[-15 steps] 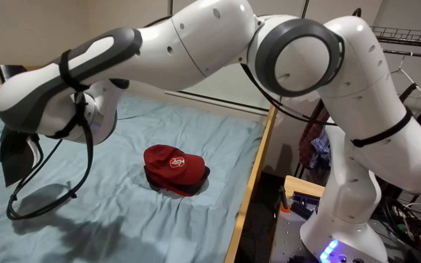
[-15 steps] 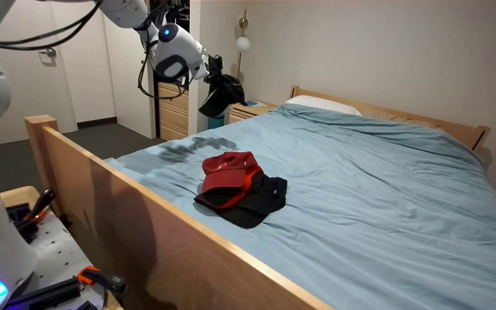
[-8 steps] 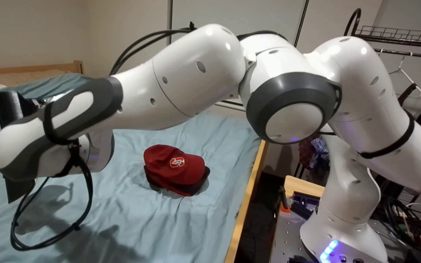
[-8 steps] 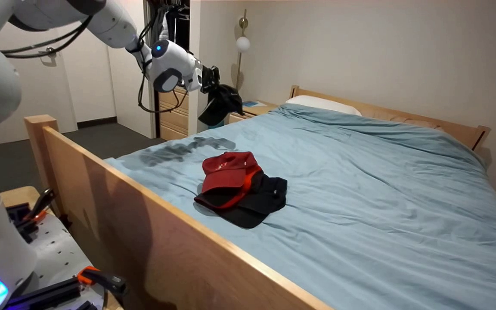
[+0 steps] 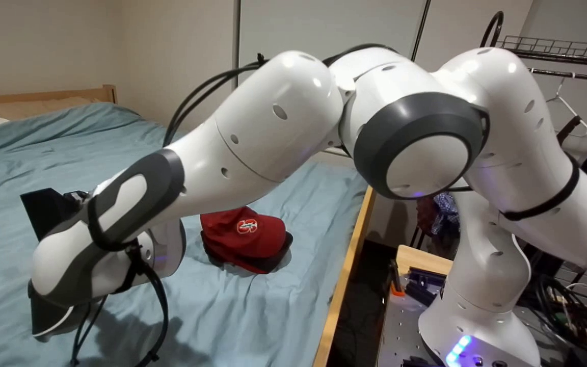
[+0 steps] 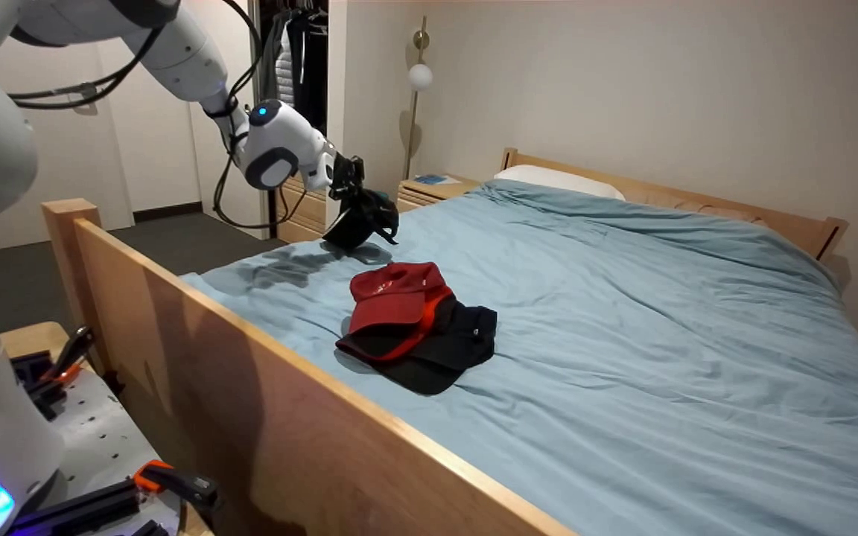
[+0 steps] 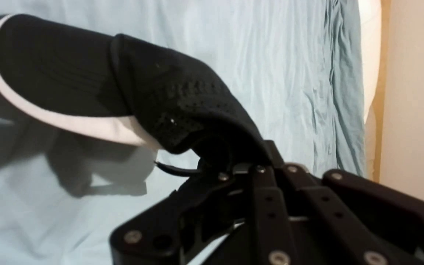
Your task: Take the black cap on top of the maroon cap and put it on the bed
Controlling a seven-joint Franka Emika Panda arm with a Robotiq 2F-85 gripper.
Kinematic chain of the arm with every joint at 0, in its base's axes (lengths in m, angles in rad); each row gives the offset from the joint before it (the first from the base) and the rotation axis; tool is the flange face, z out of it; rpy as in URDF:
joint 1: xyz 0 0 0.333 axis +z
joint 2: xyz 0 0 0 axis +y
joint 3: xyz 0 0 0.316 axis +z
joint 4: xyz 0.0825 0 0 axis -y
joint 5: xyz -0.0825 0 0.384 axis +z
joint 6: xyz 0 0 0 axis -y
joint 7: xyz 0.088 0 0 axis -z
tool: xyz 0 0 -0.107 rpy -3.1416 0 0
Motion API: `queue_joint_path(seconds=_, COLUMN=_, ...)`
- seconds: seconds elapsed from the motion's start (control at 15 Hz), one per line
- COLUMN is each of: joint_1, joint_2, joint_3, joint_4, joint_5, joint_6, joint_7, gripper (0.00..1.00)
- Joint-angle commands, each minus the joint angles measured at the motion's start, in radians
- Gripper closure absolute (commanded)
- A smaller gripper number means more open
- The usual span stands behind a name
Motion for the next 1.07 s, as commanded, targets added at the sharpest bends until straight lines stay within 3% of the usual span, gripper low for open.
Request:
queue_joint_path(seconds=0.0, joint_1=-0.001, joint_2=-0.091, joint_3=0.021, joint_4=-0.157, joint_5=-0.053, joint_6=0.0, joint_7=0.021, gripper=0.98)
queue_joint_path(seconds=0.07, joint_1=-0.001, joint_2=-0.104, joint_3=0.019, joint_4=-0.19, joint_5=-0.062, joint_6=0.0, joint_7=0.016, gripper=0.95)
queue_joint_path(seconds=0.13, joint_1=0.0, joint_2=-0.116, joint_3=0.014, joint_4=-0.214, joint_5=-0.065, joint_6=0.0, joint_7=0.026, gripper=0.71)
queue_joint_path(seconds=0.27, joint_1=0.007, joint_2=-0.141, joint_3=-0.005, joint_4=-0.26, joint_5=-0.068, joint_6=0.001, joint_7=0.044, gripper=0.67)
queue_joint_path(seconds=0.53, joint_1=-0.003, joint_2=-0.222, joint_3=-0.03, joint_4=-0.31, joint_5=-0.161, joint_6=0.002, joint_7=0.089, gripper=0.43)
queue_joint_path(seconds=0.67, joint_1=-0.04, joint_2=-0.304, joint_3=0.006, joint_4=-0.361, joint_5=-0.253, joint_6=0.002, joint_7=0.087, gripper=0.3)
queue_joint_path(seconds=0.73, joint_1=-0.083, joint_2=-0.356, joint_3=0.052, joint_4=-0.381, joint_5=-0.322, joint_6=0.002, joint_7=0.09, gripper=0.23)
queue_joint_path(seconds=1.0, joint_1=-0.349, joint_2=-0.583, joint_3=0.349, joint_4=-0.539, joint_5=-0.643, joint_6=0.002, joint_7=0.17, gripper=0.01)
